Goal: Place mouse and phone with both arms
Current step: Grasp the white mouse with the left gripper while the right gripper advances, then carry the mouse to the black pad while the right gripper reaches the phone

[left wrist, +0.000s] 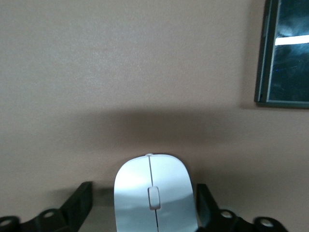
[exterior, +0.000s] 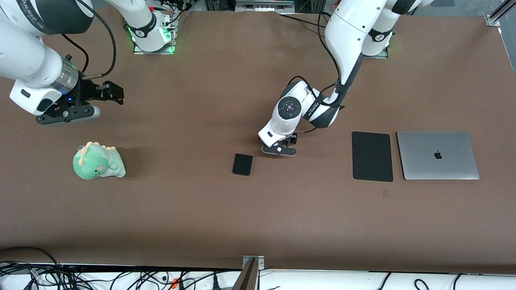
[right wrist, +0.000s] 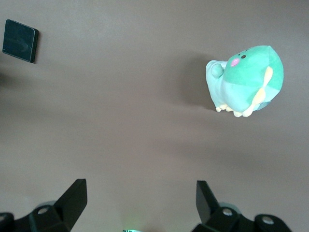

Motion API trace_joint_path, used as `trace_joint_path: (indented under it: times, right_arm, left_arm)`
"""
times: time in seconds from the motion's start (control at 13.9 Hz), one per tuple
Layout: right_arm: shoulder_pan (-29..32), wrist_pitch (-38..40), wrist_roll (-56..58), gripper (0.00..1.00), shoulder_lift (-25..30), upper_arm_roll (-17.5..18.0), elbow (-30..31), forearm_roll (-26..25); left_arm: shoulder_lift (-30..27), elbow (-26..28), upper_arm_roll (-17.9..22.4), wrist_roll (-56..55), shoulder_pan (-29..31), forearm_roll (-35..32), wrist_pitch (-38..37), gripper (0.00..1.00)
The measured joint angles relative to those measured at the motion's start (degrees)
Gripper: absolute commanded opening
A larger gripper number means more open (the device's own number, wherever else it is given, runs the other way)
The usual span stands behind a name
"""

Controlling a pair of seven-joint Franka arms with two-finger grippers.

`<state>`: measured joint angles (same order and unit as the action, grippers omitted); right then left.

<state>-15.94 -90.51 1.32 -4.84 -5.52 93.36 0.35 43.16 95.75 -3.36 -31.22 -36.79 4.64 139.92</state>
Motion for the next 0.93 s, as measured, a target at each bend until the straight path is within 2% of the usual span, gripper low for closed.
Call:
trace_joint_path:
  times: [0.07,0.14,0.29,0.36,0.65,0.79,0.93]
  right_arm:
    - [-0.1,0.0,0.0,1.00,0.0,0.0,0.0,0.0]
    - [-0.2,0.0,0.0,1.00,0.0,0.0,0.0,0.0]
    - [-0.5,0.0,0.0,1.00,0.0,0.0,0.0,0.0]
    - [-0.7,0.0,-0.1,1.00,-0.1,0.0,0.0,0.0]
    - [-2.5,-1.4,-2.7,1.00,-1.2,0.0,0.3,0.2]
    - [-3.8,-3.5,-5.2,1.00,-2.6,0.0,0.4,0.5]
    - [-5.3,-6.1,-8.4,1.00,-4.6,0.1,0.4,2.2]
  left_arm:
    - [0.0,-0.1,0.0,0.0,0.0,0.0,0.0,0.77]
    - [0.0,-0.1,-0.1,0.0,-0.3,0.0,0.0,0.71]
    - [-0.1,-0.1,0.0,-1.1,-1.3,0.0,0.0,0.52]
    - [-0.1,-0.2,0.0,-1.9,-1.9,-0.1,0.0,0.48]
    - [-0.5,-0.9,1.4,-2.1,-2.2,-0.1,-0.7,0.49]
    - [-1.9,-3.2,3.9,-0.7,-0.9,-0.1,-5.7,0.50]
    - [-3.7,-6.6,5.8,4.4,2.7,-0.1,-13.9,0.52]
